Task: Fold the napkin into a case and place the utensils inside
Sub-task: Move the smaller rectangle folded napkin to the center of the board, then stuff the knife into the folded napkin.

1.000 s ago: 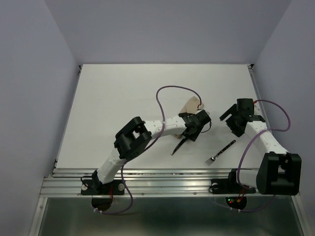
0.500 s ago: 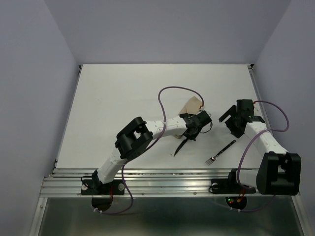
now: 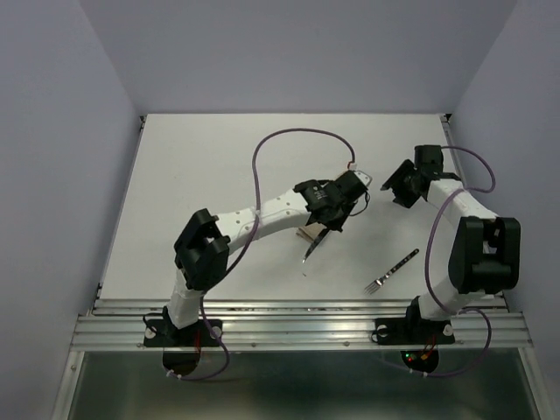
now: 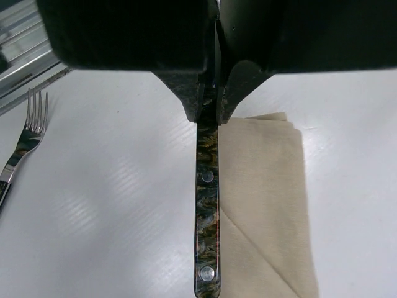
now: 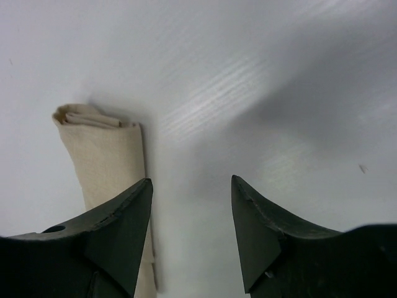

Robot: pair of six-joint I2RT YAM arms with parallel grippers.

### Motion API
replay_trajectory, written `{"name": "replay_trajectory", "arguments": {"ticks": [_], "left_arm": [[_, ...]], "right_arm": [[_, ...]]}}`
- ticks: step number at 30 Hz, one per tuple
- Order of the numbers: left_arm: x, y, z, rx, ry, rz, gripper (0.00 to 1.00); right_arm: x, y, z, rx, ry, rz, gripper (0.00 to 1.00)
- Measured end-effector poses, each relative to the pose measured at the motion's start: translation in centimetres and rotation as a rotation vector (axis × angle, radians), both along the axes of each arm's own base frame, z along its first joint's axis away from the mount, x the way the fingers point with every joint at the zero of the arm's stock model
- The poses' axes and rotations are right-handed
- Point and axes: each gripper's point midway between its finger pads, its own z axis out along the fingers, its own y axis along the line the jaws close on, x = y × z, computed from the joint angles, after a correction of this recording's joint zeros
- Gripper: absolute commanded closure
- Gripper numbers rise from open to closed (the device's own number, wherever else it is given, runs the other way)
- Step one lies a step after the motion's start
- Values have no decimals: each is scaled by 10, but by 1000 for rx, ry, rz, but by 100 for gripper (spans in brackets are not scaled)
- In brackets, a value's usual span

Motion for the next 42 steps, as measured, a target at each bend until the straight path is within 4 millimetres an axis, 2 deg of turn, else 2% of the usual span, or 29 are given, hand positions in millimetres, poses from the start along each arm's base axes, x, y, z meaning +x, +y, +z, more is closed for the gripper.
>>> {"name": "replay_trajectory", "arguments": {"ticks": [2, 5, 9, 14, 17, 18, 21, 27, 31, 42], "left_arm": [[10, 7, 21, -24, -24, 12, 100], [30, 19, 33, -32, -44, 40, 100], [52, 40, 31, -16, -28, 65, 100], [71, 62, 29, 0, -15, 94, 100], [73, 67, 28, 14, -11, 86, 100], [72, 67, 27, 17, -10, 81, 100], [71, 66, 27, 19, -9, 71, 100], [67, 70, 14, 35, 16, 42, 100], [64, 76, -1, 64, 43, 16, 100], [60, 75, -48, 131, 98, -45, 100]], "right_arm": [[21, 4, -3, 18, -8, 9, 41], [46, 12, -12, 45, -4, 20, 42], [88, 19, -25, 73, -12, 18, 44], [120, 28, -51, 100, 5, 25, 46], [137, 38, -52, 128, -24, 55, 48], [139, 43, -52, 134, -33, 68, 55], [135, 63, -55, 151, -49, 110, 61], [108, 91, -60, 207, -56, 170, 61], [96, 92, -60, 217, -54, 175, 60], [95, 94, -60, 224, -61, 190, 60]]}}
